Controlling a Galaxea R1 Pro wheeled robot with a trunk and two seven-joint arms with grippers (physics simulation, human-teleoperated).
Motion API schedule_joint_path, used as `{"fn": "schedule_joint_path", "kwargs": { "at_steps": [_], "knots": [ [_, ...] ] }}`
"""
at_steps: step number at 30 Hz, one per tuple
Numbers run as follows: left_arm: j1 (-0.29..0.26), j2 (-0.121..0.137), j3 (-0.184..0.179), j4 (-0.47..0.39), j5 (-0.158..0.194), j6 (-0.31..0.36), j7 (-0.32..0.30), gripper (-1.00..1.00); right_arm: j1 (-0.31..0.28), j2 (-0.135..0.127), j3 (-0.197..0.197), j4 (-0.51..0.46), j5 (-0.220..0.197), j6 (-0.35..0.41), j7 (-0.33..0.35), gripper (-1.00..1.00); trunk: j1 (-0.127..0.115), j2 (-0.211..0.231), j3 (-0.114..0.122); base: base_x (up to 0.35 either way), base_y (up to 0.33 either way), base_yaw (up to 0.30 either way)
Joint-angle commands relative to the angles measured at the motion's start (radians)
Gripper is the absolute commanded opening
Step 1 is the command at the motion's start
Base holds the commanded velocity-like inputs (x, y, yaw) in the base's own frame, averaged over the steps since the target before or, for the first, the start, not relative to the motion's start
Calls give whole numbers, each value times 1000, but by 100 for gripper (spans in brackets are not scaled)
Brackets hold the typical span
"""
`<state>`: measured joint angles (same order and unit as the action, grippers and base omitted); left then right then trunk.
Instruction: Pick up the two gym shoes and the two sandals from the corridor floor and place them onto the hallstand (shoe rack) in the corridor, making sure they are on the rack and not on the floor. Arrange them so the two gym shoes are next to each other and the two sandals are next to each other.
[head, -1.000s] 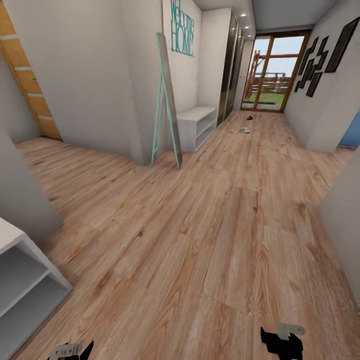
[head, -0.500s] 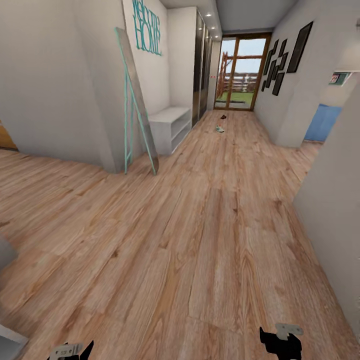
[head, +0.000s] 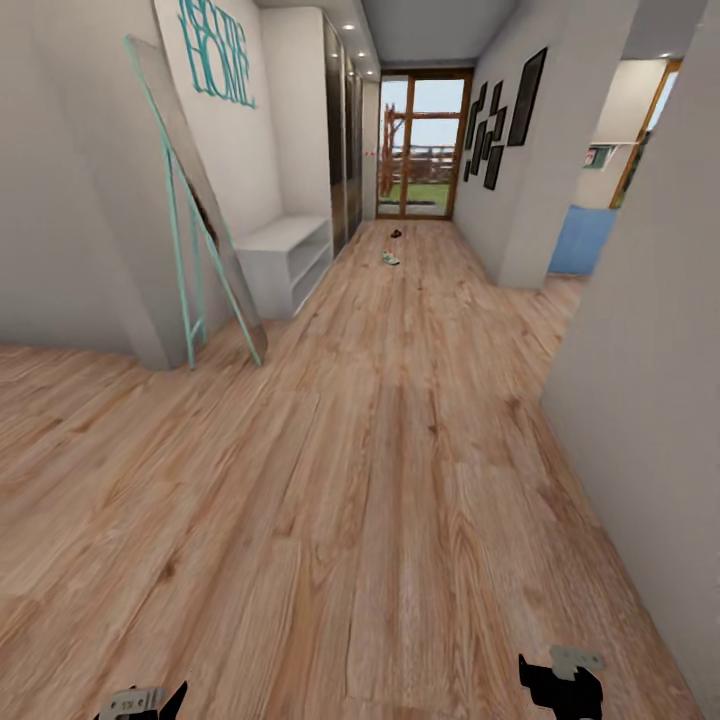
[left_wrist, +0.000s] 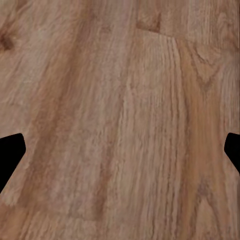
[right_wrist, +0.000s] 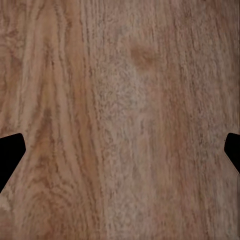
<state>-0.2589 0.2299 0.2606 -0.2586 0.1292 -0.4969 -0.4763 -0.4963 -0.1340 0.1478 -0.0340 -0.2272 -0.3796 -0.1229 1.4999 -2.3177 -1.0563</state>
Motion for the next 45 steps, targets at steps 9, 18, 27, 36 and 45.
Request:
{"fn": "schedule_joint_path", "kwargs": {
  "at_steps": [9, 18, 27, 36, 45],
  "knots": [
    [0, 0, 2, 1, 10, 1, -10, 100, -1, 4, 9, 0, -7, -2, -3, 100, 0, 0, -1, 339, 0, -192],
    [0, 0, 2, 1, 10, 1, -10, 100, -1, 6, 9, 0, -5, -1, 1, 100, 0, 0, -1, 339, 0, -32],
    [0, -1, 1, 2, 9, 1, -10, 100, -1, 4, 9, 2, -2, -1, 5, 100, 0, 0, -1, 339, 0, -1],
    [0, -1, 1, 4, 9, 1, -10, 100, 0, 3, 9, 2, -1, -1, 3, 100, 0, 0, -1, 339, 0, 0],
    [0, -1, 2, 4, 9, 2, 10, 100, 2, 4, 10, 2, -1, -1, 2, 100, 0, 0, -1, 339, 0, 0]
  ]
}}
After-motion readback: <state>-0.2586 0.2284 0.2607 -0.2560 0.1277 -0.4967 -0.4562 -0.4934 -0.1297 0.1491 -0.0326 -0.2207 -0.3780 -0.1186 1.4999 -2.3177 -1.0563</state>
